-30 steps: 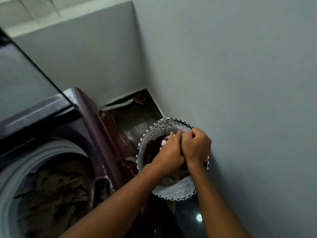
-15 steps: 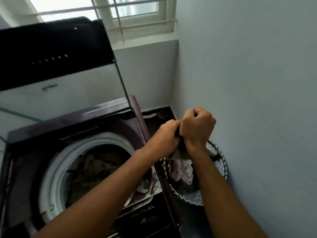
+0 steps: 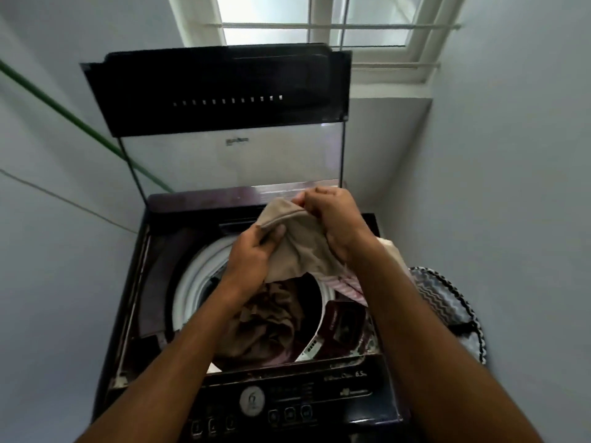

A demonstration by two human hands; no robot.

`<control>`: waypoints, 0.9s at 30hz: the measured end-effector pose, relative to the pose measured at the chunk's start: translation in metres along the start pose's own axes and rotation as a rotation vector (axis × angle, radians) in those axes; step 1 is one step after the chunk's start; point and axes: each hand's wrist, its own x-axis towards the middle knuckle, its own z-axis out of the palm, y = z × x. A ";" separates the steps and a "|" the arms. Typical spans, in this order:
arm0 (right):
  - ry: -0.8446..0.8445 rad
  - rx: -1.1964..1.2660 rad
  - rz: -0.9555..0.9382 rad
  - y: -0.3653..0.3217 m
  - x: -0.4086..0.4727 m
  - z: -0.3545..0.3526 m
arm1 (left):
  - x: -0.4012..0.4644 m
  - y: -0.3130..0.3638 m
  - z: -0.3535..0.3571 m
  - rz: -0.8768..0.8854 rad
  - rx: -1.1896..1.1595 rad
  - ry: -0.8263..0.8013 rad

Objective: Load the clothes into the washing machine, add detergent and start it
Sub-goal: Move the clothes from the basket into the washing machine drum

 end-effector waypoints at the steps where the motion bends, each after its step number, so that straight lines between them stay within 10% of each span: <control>1: -0.062 -0.118 -0.011 0.011 0.005 0.005 | -0.002 -0.011 -0.010 -0.067 -0.016 0.062; 6: -0.244 -0.753 0.030 0.071 0.023 0.015 | -0.008 -0.057 -0.032 -0.441 -0.128 0.183; 14: -0.323 -1.032 0.215 0.131 0.004 0.012 | -0.017 -0.116 -0.032 -0.733 0.043 0.143; 27: -0.067 -1.422 -0.031 0.086 0.008 -0.084 | -0.005 -0.054 0.084 0.103 0.475 -0.468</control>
